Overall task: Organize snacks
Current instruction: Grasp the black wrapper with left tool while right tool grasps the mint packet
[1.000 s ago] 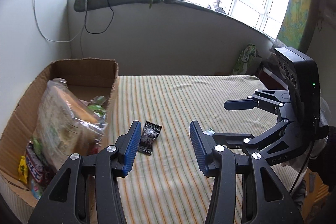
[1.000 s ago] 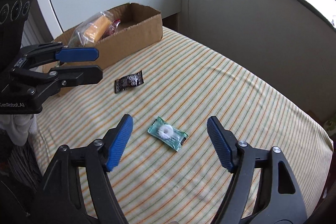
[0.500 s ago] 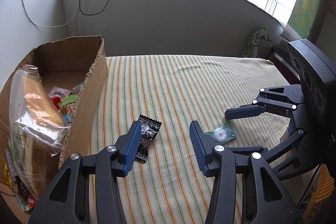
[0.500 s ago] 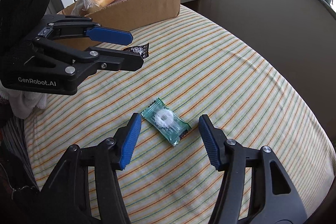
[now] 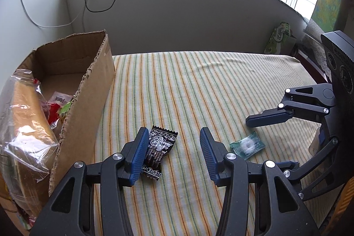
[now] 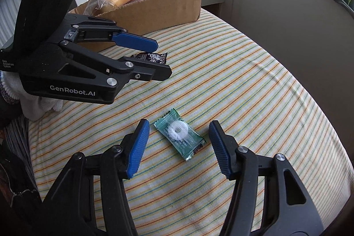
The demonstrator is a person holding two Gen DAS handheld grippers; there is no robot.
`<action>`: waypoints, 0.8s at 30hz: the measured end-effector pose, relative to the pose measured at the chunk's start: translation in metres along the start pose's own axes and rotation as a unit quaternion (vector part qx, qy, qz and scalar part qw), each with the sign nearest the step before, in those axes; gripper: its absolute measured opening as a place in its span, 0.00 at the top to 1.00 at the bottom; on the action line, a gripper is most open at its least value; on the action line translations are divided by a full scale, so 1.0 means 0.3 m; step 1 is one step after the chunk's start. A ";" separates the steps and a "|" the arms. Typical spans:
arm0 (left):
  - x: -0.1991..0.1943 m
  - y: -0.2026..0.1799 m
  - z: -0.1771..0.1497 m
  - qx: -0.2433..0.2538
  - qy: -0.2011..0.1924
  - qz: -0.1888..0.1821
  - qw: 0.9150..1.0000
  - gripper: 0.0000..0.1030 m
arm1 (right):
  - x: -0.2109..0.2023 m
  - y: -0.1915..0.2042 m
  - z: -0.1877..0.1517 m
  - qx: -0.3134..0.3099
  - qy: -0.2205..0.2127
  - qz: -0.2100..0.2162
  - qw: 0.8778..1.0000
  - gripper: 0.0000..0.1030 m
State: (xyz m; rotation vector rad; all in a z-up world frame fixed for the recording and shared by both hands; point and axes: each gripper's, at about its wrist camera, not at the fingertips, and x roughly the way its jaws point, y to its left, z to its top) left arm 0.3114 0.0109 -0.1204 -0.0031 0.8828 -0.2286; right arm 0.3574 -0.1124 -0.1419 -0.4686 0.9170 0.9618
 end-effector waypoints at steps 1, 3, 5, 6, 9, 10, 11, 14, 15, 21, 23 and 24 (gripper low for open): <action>-0.001 0.000 -0.001 0.001 0.001 -0.001 1.000 0.55 | -0.001 -0.001 0.000 0.000 0.001 0.001 1.000 0.50; -0.002 -0.004 -0.005 0.005 0.003 -0.003 1.000 0.55 | -0.013 0.003 -0.010 -0.001 0.003 0.004 1.000 0.54; 0.003 -0.005 -0.016 0.005 0.015 -0.015 1.000 0.57 | -0.019 0.009 -0.018 -0.003 0.006 0.005 1.000 0.56; 0.006 -0.005 -0.024 0.004 0.019 -0.019 1.000 0.57 | -0.021 0.014 -0.021 -0.005 0.007 0.004 1.000 0.56; -0.010 -0.006 -0.031 0.007 0.016 -0.021 1.000 0.57 | -0.023 0.026 -0.029 -0.009 0.008 0.000 1.000 0.56; -0.015 -0.005 -0.033 0.007 0.017 -0.024 1.000 0.57 | -0.023 0.028 -0.030 -0.010 0.008 -0.002 1.000 0.56; -0.019 -0.003 -0.036 0.007 0.020 -0.026 0.999 0.57 | -0.025 0.030 -0.032 -0.009 0.009 -0.003 1.000 0.56; -0.032 -0.002 -0.047 0.012 0.021 -0.023 0.999 0.57 | -0.022 0.031 -0.028 -0.005 0.010 -0.004 1.000 0.56; -0.034 -0.004 -0.051 0.017 0.021 -0.020 0.999 0.57 | -0.020 0.033 -0.026 -0.004 0.011 -0.007 1.000 0.56; -0.041 -0.003 -0.073 0.026 0.018 -0.017 0.999 0.66 | -0.009 0.044 -0.015 -0.001 0.015 -0.026 1.000 0.63; -0.046 -0.001 -0.078 0.025 0.017 -0.016 0.999 0.73 | -0.007 0.047 -0.010 0.005 0.017 -0.032 0.999 0.70; -0.047 -0.001 -0.079 0.026 0.016 -0.016 0.999 0.75 | -0.007 0.049 -0.009 0.005 0.018 -0.033 0.999 0.73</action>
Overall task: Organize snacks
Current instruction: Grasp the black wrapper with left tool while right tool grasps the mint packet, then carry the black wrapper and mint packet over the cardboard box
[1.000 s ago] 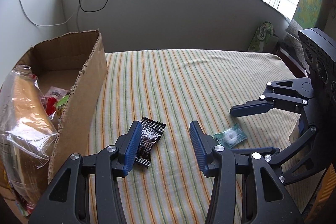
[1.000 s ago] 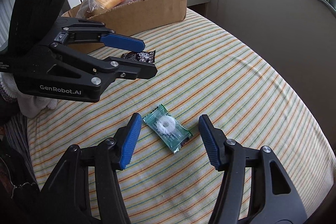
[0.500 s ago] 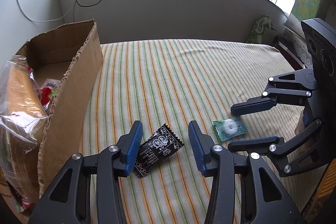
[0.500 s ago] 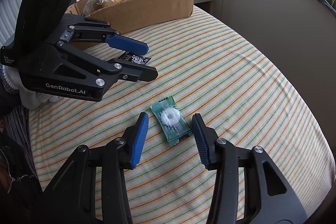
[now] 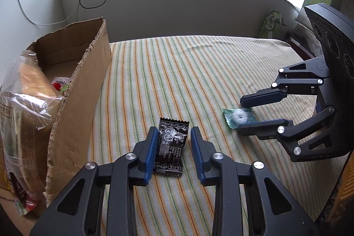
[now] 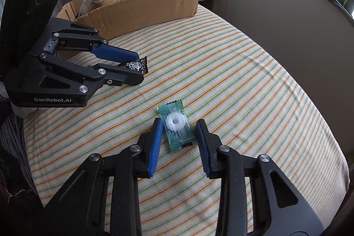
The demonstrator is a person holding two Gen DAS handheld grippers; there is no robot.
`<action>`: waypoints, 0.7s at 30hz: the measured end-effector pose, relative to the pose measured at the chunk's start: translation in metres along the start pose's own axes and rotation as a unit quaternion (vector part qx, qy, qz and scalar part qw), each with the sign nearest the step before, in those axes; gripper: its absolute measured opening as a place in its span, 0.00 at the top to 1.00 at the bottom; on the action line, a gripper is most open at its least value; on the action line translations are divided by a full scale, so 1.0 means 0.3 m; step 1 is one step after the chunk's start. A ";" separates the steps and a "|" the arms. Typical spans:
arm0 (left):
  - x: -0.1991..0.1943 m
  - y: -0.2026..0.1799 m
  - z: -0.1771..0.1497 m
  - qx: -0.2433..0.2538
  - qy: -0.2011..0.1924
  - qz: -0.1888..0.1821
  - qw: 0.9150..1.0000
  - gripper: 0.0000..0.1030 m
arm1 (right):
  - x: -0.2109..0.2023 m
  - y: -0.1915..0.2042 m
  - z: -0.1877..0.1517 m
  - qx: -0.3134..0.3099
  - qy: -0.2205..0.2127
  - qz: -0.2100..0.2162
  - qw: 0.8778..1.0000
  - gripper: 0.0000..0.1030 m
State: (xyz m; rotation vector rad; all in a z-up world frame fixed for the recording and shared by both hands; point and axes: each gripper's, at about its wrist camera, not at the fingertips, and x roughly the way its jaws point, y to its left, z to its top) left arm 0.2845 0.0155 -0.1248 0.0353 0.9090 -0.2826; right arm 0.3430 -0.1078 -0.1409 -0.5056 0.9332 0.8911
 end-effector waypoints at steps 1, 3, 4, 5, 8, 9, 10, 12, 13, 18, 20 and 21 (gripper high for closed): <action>-0.001 -0.002 -0.001 0.002 -0.001 0.001 1.000 0.75 | 0.000 0.006 0.000 -0.002 0.001 -0.003 1.000 0.75; -0.003 -0.002 -0.003 0.006 -0.003 0.002 1.000 0.76 | 0.000 0.016 0.002 -0.004 0.002 -0.013 1.000 0.75; -0.005 -0.005 -0.003 0.008 -0.004 0.003 1.000 0.76 | 0.000 0.020 0.004 -0.002 0.003 -0.017 1.000 0.75; -0.008 -0.005 -0.003 0.008 -0.006 0.004 1.000 0.76 | 0.000 0.024 0.005 -0.001 0.003 -0.021 1.000 0.75; -0.025 -0.003 -0.004 0.007 -0.016 0.008 1.000 0.76 | -0.005 0.032 0.006 0.003 0.000 -0.030 1.000 0.76; -0.030 -0.001 -0.001 0.006 -0.018 0.006 1.000 0.76 | -0.007 0.033 0.007 0.005 -0.001 -0.033 0.999 0.76; -0.035 0.002 0.000 0.004 -0.020 0.006 1.000 0.76 | -0.011 0.033 0.009 0.007 -0.002 -0.035 0.999 0.76; -0.048 0.010 0.003 0.001 -0.025 0.005 1.000 0.76 | -0.023 0.030 0.012 0.012 -0.007 -0.039 0.999 0.76; -0.057 0.012 0.003 -0.002 -0.029 0.004 1.000 0.76 | -0.032 0.030 0.014 0.016 -0.011 -0.041 0.999 0.76; -0.115 0.015 0.011 -0.007 -0.051 -0.004 0.999 0.76 | -0.097 0.048 0.024 0.023 -0.027 -0.046 0.998 0.76; -0.142 0.018 0.015 -0.009 -0.062 -0.007 0.998 0.76 | -0.121 0.057 0.038 0.023 -0.034 -0.053 0.998 0.76; -0.155 0.020 0.018 -0.010 -0.067 -0.009 0.998 0.76 | -0.132 0.062 0.046 0.023 -0.037 -0.054 0.998 0.76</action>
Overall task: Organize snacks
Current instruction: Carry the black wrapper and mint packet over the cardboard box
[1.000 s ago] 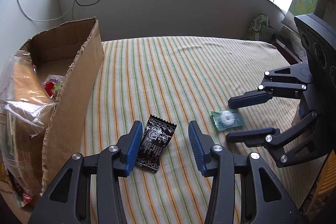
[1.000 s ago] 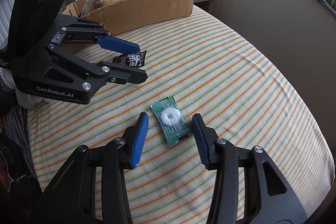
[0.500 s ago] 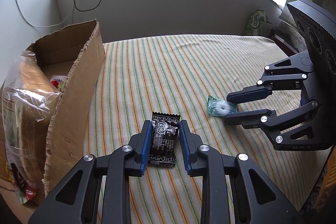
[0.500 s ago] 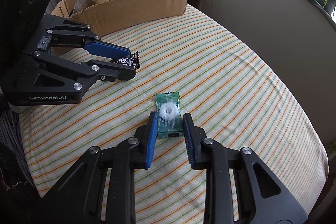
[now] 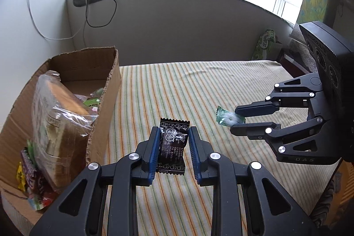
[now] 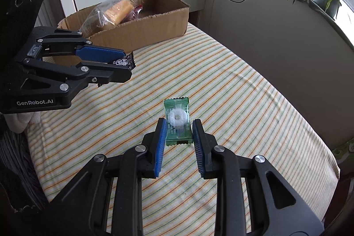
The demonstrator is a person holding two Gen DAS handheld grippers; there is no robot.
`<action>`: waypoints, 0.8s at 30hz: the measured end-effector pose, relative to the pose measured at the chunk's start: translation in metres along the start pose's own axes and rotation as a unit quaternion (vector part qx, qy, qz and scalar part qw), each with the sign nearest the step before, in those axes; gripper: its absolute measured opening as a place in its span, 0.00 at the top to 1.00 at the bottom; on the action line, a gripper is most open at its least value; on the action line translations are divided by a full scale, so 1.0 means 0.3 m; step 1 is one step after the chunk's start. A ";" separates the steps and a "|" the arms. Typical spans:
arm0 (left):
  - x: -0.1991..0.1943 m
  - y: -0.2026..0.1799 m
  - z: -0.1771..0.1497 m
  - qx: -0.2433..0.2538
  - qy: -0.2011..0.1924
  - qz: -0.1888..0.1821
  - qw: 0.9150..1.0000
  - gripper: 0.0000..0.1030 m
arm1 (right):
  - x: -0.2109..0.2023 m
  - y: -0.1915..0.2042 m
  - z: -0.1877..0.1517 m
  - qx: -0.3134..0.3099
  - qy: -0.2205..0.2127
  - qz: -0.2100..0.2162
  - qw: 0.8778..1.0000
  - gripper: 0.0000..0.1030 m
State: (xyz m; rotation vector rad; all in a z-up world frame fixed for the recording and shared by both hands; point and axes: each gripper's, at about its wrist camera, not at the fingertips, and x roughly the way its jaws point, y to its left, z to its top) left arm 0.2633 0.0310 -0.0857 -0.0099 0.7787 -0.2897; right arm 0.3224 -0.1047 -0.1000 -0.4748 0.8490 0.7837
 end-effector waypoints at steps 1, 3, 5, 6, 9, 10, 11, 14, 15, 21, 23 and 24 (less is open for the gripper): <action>-0.011 0.006 0.002 -0.001 -0.005 -0.002 1.000 0.76 | -0.012 0.003 0.010 0.001 -0.004 -0.002 1.000 0.76; -0.036 0.015 0.008 -0.005 -0.016 -0.002 1.000 0.76 | -0.035 0.009 0.030 0.001 -0.013 -0.003 1.000 0.76; -0.060 0.026 0.016 -0.010 -0.027 -0.004 1.000 0.76 | -0.052 0.020 0.059 0.001 -0.021 -0.004 1.000 0.76; -0.072 0.034 0.018 -0.013 -0.032 -0.005 0.999 0.76 | -0.060 0.026 0.072 0.001 -0.024 -0.004 1.000 0.76; -0.101 0.057 0.024 -0.021 -0.046 -0.004 0.999 0.76 | -0.077 0.052 0.114 -0.003 -0.033 -0.008 0.999 0.76; -0.110 0.066 0.025 -0.024 -0.049 -0.004 0.998 0.76 | -0.079 0.060 0.128 -0.004 -0.035 -0.007 0.999 0.76; -0.120 0.075 0.025 -0.027 -0.053 -0.004 0.998 0.76 | -0.076 0.067 0.148 -0.005 -0.038 -0.006 0.999 0.76; -0.146 0.098 0.024 -0.036 -0.064 -0.003 0.997 0.76 | -0.073 0.091 0.192 -0.008 -0.045 -0.005 0.999 0.76; -0.158 0.106 0.023 -0.038 -0.068 -0.002 0.997 0.76 | -0.071 0.098 0.207 -0.010 -0.046 -0.004 0.999 0.76; -0.210 0.171 0.007 -0.056 -0.086 0.010 0.995 0.76 | -0.053 0.141 0.303 -0.006 -0.064 0.005 0.998 0.76; -0.222 0.194 -0.002 -0.062 -0.090 0.014 0.994 0.76 | -0.044 0.159 0.336 -0.006 -0.070 0.007 0.997 0.76; -0.226 0.207 -0.006 -0.066 -0.091 0.015 0.994 0.76 | -0.035 0.167 0.353 -0.007 -0.072 0.009 0.997 0.76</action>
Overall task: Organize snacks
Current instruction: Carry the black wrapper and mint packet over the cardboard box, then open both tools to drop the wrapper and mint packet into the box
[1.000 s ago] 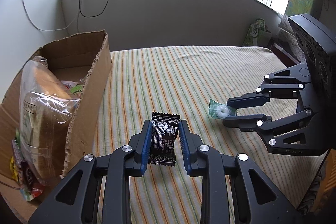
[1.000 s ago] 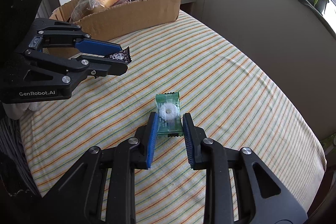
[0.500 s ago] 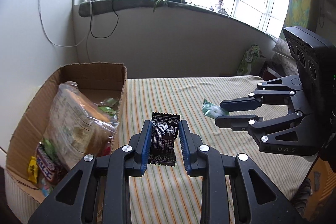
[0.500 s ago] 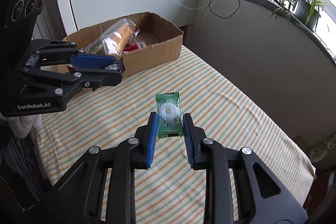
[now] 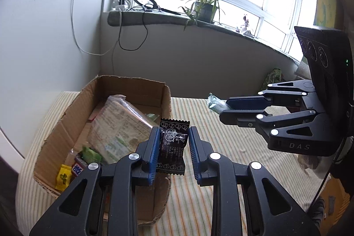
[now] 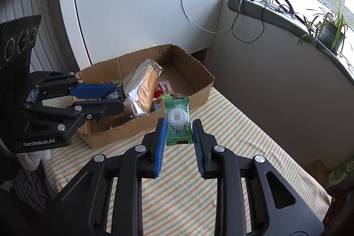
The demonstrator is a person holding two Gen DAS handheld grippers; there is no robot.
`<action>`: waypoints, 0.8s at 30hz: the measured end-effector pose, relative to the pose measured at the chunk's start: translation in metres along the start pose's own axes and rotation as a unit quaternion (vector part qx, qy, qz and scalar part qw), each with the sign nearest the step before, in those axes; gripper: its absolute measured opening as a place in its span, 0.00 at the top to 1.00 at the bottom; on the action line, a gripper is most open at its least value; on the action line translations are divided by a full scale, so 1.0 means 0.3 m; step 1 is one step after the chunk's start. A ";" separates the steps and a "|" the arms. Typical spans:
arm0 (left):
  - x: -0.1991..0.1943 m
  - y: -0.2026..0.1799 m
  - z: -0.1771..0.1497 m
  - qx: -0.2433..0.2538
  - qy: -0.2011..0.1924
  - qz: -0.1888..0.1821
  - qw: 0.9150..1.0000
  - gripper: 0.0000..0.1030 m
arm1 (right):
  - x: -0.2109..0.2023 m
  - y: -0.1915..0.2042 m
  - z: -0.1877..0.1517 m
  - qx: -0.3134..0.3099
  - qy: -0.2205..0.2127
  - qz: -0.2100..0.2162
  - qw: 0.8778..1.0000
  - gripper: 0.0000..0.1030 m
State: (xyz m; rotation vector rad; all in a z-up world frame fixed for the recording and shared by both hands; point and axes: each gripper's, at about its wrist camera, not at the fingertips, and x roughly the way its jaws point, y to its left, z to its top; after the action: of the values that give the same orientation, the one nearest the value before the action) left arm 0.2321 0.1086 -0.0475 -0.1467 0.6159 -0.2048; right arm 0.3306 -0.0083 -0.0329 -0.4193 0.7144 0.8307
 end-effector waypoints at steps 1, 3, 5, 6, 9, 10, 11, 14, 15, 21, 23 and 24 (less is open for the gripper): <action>-0.004 0.014 -0.002 -0.003 -0.001 0.002 1.000 0.76 | 0.012 0.006 0.015 -0.001 -0.001 0.002 1.000 0.76; -0.012 0.043 -0.008 -0.010 -0.002 0.008 1.000 0.76 | 0.040 0.019 0.045 -0.001 -0.002 0.007 1.000 0.76; -0.019 0.074 -0.011 -0.018 -0.004 0.015 1.000 0.76 | 0.071 0.029 0.070 0.002 -0.003 0.011 1.000 0.76; -0.023 0.088 -0.011 -0.022 -0.006 0.018 1.000 0.76 | 0.087 0.034 0.080 0.004 -0.003 0.014 1.000 0.76; -0.032 0.120 -0.014 -0.028 -0.009 0.030 0.999 0.76 | 0.130 0.056 0.105 0.006 -0.002 0.019 1.000 0.76; -0.033 0.129 -0.015 -0.029 -0.010 0.035 0.999 0.76 | 0.145 0.063 0.113 0.006 0.000 0.019 1.000 0.76; -0.033 0.137 -0.017 -0.032 -0.010 0.037 0.999 0.76 | 0.159 0.069 0.118 0.006 0.001 0.020 1.000 0.76; -0.029 0.153 -0.019 -0.037 -0.008 0.042 0.998 0.76 | 0.186 0.073 0.130 0.012 0.003 0.024 1.000 0.76; -0.030 0.156 -0.019 -0.038 -0.008 0.043 0.998 0.76 | 0.191 0.070 0.133 0.015 0.002 0.027 1.000 0.76; -0.027 0.181 -0.015 -0.049 -0.009 0.057 0.997 0.76 | 0.212 0.063 0.146 0.026 0.003 0.028 0.999 0.75; -0.027 0.188 -0.015 -0.052 -0.009 0.059 0.997 0.76 | 0.215 0.058 0.149 0.032 0.005 0.029 0.999 0.75; -0.025 0.193 -0.013 -0.054 -0.008 0.060 0.997 0.76 | 0.215 0.054 0.151 0.034 0.004 0.027 0.999 0.75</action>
State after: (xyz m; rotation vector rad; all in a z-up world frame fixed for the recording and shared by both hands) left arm 0.2324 0.1662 -0.0580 -0.2140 0.6171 -0.0544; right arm 0.3662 0.0620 -0.0488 -0.3432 0.7620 0.8525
